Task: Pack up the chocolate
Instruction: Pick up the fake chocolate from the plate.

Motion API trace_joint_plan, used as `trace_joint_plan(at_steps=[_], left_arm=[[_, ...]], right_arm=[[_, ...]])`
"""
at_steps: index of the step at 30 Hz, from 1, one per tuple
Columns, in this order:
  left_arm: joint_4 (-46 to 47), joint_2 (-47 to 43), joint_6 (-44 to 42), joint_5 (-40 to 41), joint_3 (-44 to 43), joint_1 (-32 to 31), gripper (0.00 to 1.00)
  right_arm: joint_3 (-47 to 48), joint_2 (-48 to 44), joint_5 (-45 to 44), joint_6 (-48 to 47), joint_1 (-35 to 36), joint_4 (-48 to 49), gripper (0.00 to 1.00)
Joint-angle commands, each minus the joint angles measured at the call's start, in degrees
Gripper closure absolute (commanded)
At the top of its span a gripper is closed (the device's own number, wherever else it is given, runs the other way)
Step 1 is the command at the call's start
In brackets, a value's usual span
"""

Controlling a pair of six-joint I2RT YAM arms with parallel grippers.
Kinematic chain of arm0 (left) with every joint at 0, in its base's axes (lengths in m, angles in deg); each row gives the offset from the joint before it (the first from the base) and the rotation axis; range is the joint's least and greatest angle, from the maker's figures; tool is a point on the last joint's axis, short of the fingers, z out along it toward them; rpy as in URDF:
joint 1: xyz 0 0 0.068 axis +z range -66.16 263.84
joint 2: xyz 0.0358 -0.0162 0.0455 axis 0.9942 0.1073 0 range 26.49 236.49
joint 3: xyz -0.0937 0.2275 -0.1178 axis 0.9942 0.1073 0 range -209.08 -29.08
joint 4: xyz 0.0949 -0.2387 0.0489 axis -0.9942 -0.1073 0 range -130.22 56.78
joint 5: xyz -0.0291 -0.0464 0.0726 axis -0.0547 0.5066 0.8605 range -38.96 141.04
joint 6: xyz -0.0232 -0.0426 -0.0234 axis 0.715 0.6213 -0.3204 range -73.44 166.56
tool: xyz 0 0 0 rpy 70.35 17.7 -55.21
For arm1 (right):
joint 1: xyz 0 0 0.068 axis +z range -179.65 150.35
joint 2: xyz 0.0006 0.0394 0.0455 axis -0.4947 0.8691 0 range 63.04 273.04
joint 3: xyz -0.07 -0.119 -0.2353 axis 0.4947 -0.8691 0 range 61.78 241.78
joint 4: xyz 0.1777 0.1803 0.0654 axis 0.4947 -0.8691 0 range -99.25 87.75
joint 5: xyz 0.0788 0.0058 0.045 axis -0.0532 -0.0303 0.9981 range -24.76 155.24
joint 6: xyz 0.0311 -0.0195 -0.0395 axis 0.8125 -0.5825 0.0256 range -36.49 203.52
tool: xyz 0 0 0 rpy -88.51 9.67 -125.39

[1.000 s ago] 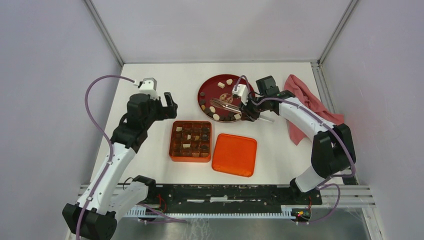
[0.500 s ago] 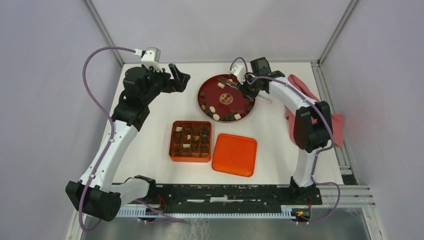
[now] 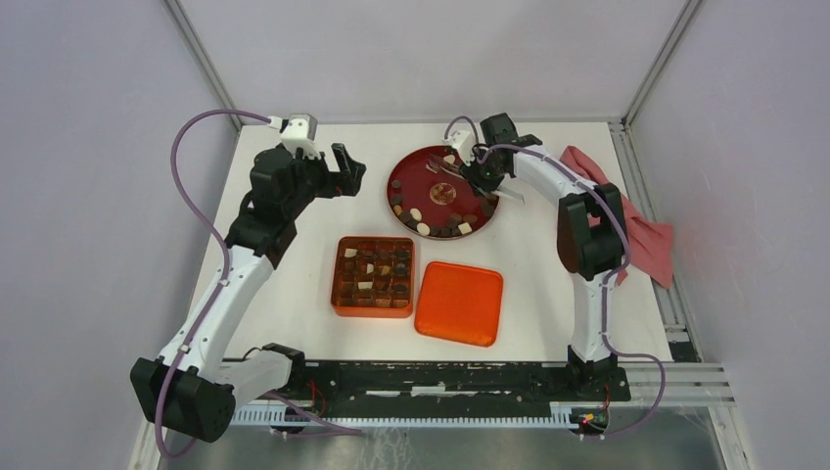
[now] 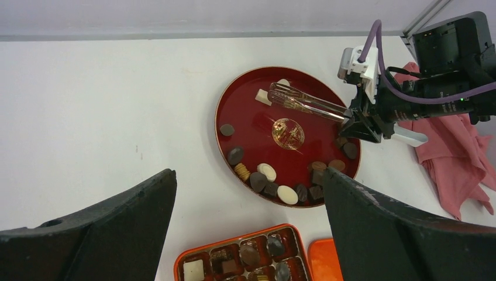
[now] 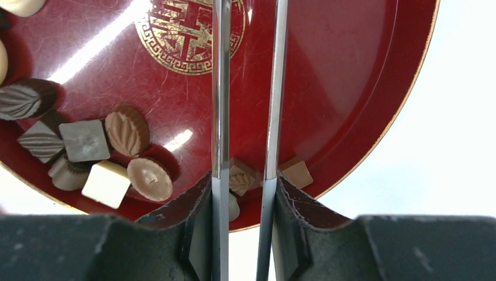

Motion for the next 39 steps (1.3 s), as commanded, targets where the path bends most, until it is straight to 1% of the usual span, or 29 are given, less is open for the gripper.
trace_joint_plan(at_steps=[1, 11, 30, 35, 37, 39], left_arm=[[1.3, -0.4, -3.7, 0.9, -0.7, -0.2, 0.02], [1.0, -0.2, -4.1, 1.1, -0.7, -0.2, 0.02], [0.7, 0.7, -3.8, 0.1, -0.9, -0.2, 0.02], [0.8, 0.8, -3.8, 0.1, -0.9, -0.2, 0.01], [0.7, 0.8, -3.8, 0.0, -0.9, -0.2, 0.02], [0.7, 0.8, -3.8, 0.1, -0.9, -0.2, 0.02]], right_arm=[[4.4, 1.6, -1.1, 1.3, -0.8, 0.1, 0.62], [5.5, 3.6, -0.9, 1.8, -1.5, -0.6, 0.58], [8.6, 8.1, 2.6, 4.3, -1.4, -1.2, 0.57], [8.6, 8.3, 2.6, 4.4, -1.3, -1.2, 0.59], [8.6, 8.2, 2.6, 4.4, -1.2, -1.3, 0.64], [8.5, 8.0, 2.7, 4.4, -1.2, -1.3, 0.71]])
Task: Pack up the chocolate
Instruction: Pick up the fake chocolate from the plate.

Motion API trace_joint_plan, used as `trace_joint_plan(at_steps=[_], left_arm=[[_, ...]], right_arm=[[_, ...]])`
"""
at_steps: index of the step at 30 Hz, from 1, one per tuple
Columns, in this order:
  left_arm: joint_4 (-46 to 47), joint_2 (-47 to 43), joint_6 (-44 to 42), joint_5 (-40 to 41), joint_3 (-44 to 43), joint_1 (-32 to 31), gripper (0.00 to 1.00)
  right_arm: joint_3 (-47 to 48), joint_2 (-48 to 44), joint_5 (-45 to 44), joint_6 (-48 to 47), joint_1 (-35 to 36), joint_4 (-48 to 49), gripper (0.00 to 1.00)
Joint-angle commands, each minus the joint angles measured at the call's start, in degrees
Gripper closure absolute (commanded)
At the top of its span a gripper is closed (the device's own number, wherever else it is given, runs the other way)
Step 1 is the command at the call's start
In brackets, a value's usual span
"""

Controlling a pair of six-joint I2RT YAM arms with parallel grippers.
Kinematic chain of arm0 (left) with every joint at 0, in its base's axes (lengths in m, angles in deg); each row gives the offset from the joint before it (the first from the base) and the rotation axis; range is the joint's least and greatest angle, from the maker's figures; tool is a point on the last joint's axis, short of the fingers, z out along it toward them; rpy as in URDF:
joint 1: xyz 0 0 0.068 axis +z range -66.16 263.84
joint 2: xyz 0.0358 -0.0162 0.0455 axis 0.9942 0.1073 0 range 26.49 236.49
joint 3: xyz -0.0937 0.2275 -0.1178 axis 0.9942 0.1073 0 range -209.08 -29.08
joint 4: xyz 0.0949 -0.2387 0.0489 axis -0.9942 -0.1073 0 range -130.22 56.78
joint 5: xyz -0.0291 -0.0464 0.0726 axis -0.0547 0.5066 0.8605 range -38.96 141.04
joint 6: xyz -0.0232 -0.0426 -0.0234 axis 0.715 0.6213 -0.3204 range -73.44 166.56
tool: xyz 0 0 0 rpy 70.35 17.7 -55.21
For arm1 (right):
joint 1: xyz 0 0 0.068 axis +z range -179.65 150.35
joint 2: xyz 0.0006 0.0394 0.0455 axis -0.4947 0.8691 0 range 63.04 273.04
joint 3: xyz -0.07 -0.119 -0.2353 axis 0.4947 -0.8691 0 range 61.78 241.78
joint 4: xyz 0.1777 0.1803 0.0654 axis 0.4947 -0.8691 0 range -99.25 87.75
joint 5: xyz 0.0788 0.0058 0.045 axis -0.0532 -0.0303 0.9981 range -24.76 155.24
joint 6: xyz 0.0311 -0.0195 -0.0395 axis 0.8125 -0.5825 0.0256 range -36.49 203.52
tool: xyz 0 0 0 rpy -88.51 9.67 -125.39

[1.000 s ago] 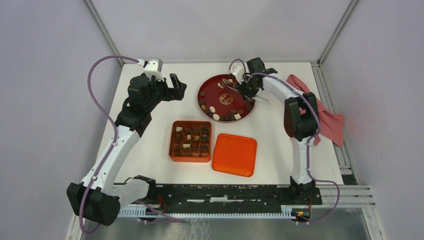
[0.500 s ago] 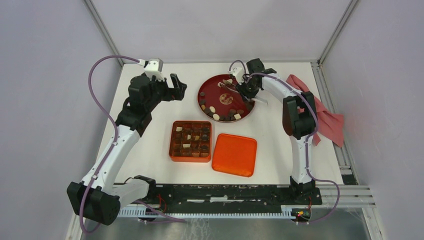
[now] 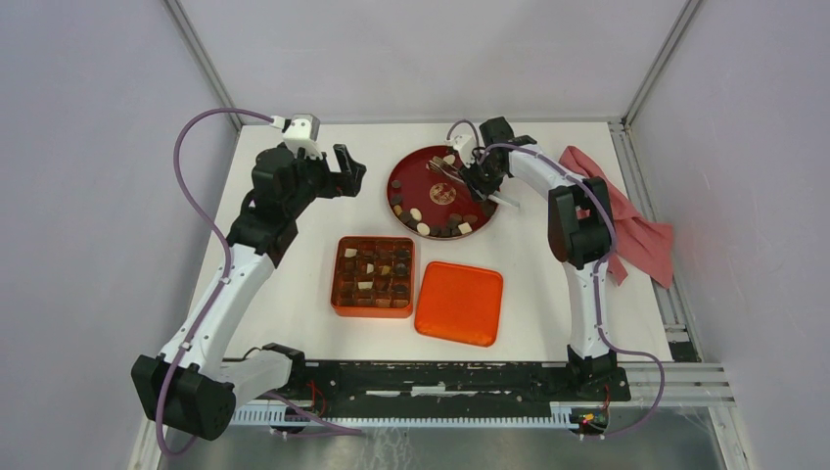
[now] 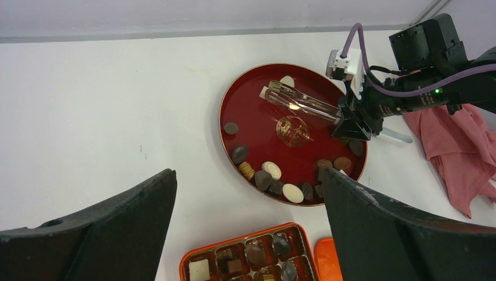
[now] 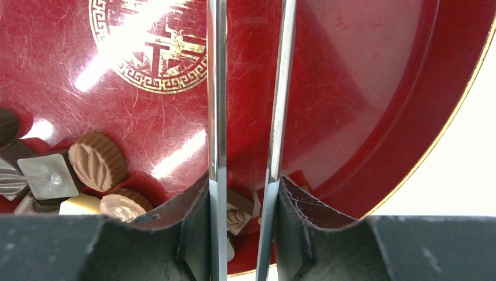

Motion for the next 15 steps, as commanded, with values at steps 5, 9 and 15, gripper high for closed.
trace_joint_plan(at_steps=[5, 9, 15], left_arm=[[0.6, 0.2, -2.4, 0.1, -0.9, -0.2, 0.02], [0.7, 0.2, -2.4, 0.1, -0.8, -0.2, 0.02], [0.7, 0.1, -2.5, 0.7, -0.7, -0.2, 0.02]], right_arm=[[2.2, -2.2, 1.3, 0.9, 0.1, 0.5, 0.94], [0.8, -4.8, 2.9, 1.1, 0.1, 1.4, 1.00], [-1.8, -8.1, 6.7, 1.4, -0.2, 2.5, 1.00]])
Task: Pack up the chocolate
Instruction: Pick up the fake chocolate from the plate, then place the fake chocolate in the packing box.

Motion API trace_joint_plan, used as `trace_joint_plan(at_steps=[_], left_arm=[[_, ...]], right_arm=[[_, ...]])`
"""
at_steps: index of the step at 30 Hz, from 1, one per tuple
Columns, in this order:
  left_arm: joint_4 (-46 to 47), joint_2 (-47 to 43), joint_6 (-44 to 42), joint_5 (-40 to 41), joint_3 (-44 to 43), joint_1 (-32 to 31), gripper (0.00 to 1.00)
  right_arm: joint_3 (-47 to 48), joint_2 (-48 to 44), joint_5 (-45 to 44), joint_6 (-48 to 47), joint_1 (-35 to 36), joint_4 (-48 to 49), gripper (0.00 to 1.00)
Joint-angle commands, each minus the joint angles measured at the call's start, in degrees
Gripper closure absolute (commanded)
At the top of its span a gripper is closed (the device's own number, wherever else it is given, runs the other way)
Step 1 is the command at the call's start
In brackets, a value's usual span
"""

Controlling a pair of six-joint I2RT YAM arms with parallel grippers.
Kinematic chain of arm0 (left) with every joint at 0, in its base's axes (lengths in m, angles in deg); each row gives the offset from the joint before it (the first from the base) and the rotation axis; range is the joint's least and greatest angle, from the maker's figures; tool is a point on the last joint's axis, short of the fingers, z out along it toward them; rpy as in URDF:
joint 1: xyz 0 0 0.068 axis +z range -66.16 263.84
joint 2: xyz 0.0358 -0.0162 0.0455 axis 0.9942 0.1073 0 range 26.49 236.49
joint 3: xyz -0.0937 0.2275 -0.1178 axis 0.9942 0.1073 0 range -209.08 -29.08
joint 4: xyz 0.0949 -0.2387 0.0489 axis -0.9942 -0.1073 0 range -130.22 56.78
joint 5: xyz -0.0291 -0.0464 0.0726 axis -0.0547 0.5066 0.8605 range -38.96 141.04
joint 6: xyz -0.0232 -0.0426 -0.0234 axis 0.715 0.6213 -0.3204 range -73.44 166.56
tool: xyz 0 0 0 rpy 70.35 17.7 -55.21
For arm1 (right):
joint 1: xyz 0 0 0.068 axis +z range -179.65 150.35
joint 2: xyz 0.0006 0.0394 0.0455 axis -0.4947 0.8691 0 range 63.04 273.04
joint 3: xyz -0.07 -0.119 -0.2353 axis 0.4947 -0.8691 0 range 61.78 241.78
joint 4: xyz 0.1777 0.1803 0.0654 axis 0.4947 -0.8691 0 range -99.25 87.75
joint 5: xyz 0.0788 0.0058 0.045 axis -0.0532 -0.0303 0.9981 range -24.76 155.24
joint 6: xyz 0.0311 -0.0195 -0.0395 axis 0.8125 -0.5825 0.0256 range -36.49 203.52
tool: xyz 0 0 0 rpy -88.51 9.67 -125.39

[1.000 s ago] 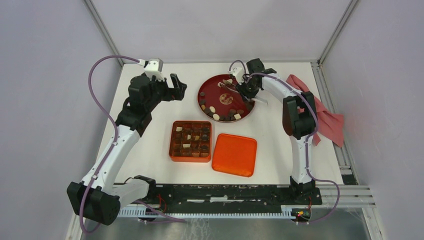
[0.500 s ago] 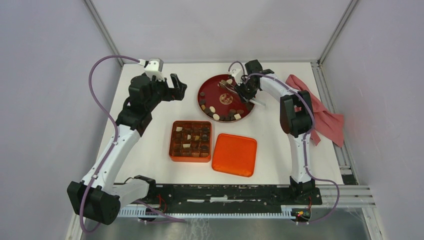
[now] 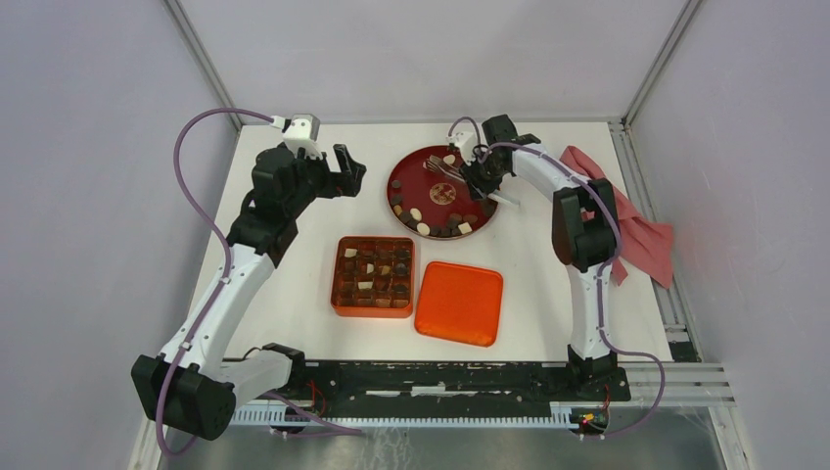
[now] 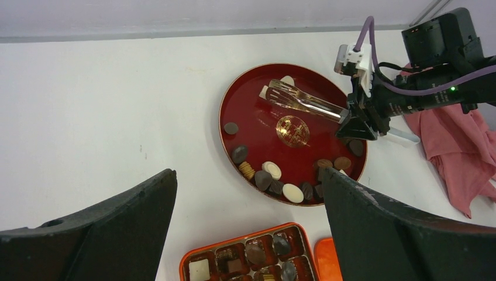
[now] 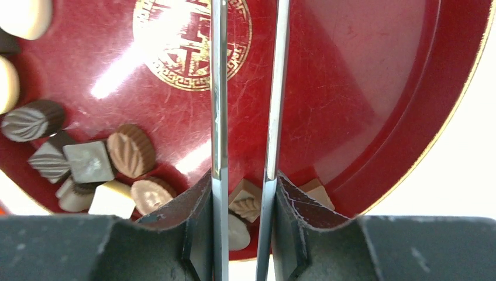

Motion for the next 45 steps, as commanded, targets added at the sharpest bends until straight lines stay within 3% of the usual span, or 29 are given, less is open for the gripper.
trace_joint_plan(at_steps=[1, 7, 15, 21, 26, 31, 37, 45], left_arm=[[0.8, 0.1, -2.4, 0.8, -0.7, -0.2, 0.02], [0.6, 0.3, -2.7, 1.6, -0.6, -0.2, 0.02], [0.7, -0.4, -3.5, 4.4, -0.1, -0.2, 0.02], [0.0, 0.1, -3.8, 9.3, -0.2, -0.2, 0.00], [-0.3, -0.2, -4.8, 14.6, 0.2, -0.2, 0.00], [0.0, -1.1, -5.7, 18.0, 0.7, -0.2, 0.00], [0.3, -1.3, -5.9, 18.4, 1.0, -0.2, 0.00], [0.0, -0.7, -6.2, 18.8, 0.9, -0.2, 0.00]], right_arm=[[-0.9, -6.4, 4.2, 0.9, -0.2, 2.5, 1.00], [-2.9, -7.9, 7.7, 0.4, -1.0, 2.7, 1.00], [-10.7, -16.3, 17.6, -1.2, -1.0, 4.9, 1.00], [-20.2, -25.5, 26.6, -3.1, -0.7, 7.5, 1.00], [-21.1, -29.3, 30.1, -4.1, 1.1, 6.6, 1.00], [-26.6, -34.2, 26.9, -7.2, 7.5, 5.8, 1.00], [-36.7, -40.8, 15.5, -10.2, 20.9, 9.5, 1.00], [-34.1, -35.7, 6.3, -9.4, 32.6, 9.4, 1.00]])
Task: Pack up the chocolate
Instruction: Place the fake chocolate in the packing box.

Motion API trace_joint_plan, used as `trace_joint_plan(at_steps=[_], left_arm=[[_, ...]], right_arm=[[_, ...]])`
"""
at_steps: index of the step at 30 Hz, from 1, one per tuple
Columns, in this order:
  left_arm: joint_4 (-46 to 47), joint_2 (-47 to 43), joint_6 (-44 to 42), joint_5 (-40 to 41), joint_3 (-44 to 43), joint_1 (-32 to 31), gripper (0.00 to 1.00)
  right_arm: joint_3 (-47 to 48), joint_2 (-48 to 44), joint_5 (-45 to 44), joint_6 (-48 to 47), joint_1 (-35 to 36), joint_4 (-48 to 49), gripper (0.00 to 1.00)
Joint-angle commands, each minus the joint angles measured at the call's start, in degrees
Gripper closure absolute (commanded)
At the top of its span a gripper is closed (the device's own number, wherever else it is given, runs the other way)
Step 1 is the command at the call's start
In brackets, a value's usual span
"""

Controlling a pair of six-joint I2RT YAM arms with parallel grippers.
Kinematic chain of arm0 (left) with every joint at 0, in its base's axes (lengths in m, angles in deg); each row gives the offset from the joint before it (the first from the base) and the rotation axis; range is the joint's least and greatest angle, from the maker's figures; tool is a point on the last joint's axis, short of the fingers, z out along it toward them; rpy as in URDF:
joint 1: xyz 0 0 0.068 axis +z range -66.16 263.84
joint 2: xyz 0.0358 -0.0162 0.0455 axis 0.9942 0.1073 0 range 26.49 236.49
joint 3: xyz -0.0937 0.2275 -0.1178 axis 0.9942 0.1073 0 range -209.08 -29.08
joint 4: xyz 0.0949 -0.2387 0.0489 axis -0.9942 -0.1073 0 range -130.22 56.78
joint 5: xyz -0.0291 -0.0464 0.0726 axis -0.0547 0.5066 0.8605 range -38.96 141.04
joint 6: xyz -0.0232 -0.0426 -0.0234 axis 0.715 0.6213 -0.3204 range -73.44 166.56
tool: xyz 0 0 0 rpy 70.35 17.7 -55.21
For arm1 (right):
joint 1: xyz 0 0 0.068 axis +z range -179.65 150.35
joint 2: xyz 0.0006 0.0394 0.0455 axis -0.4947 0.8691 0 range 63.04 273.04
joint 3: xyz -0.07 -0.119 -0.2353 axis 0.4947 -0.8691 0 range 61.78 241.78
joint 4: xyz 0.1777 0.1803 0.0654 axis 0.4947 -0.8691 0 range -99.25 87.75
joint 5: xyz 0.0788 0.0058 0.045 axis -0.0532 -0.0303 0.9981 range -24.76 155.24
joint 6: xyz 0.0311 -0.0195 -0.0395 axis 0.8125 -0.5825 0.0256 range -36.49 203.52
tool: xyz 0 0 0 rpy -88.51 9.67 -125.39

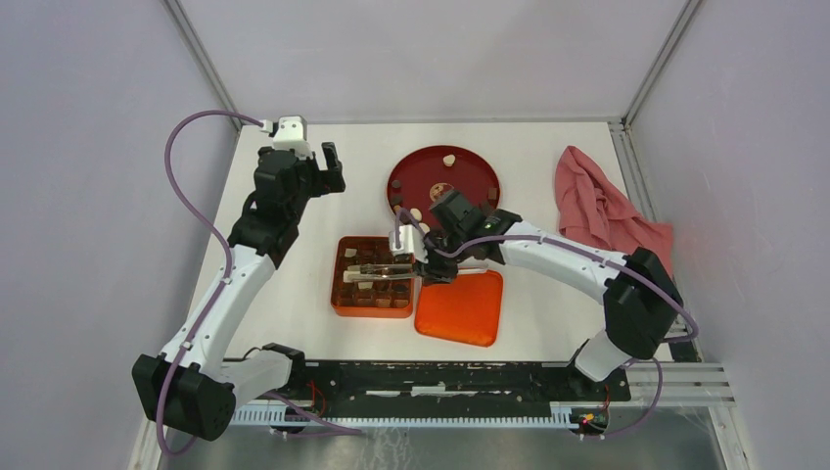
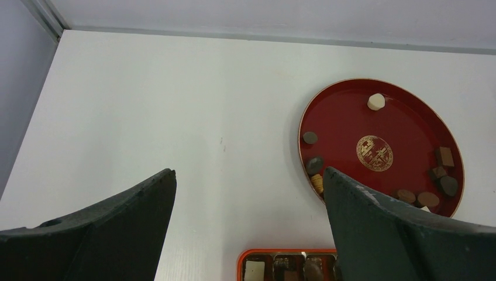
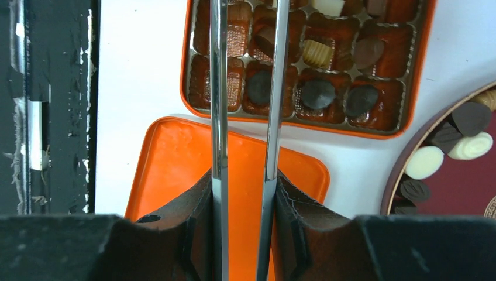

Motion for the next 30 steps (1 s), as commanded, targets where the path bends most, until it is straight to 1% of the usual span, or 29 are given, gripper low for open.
trace_joint_plan(at_steps=[1, 7, 10, 13, 17, 22, 25, 28, 30], left_arm=[[0.6, -0.5, -3.0, 1.4, -0.2, -0.2, 0.01], [0.4, -0.4, -3.0, 0.8, -0.3, -0.2, 0.01], [0.2, -0.3, -2.9, 0.2, -0.5, -0.2, 0.01], [0.1, -0.3, -2.8, -0.4, -0.7, -0.2, 0.00], [0.0, -0.3, -2.5, -1.2, -0.7, -0.2, 0.01], [-0.1, -0.1, -2.4, -1.5, -0.9, -0.2, 0.01], [-0.1, -0.1, -2.2, -1.9, -1.0, -0.2, 0.01], [-0.1, -0.1, -2.2, -2.0, -1.0, -0.2, 0.01], [-0.1, -0.2, -2.2, -2.1, -1.0, -0.2, 0.01]], right_arm=[[3.6, 2.8, -8.5, 0.2, 4.7, 2.8, 1.00], [7.8, 7.6, -12.6, 2.3, 7.1, 2.6, 0.99], [8.9, 8.7, -14.8, 3.0, 7.8, 2.9, 0.97], [8.7, 9.2, -15.3, 3.1, 7.9, 3.0, 0.91], [8.5, 10.2, -14.7, 3.1, 8.2, 2.8, 0.88], [8.5, 11.0, -14.8, 3.0, 8.6, 2.5, 0.81], [8.6, 11.1, -15.5, 3.1, 8.6, 2.6, 0.75], [8.7, 11.5, -16.1, 3.1, 8.6, 2.5, 0.67], [8.7, 11.6, -16.4, 3.2, 8.6, 2.5, 0.66]])
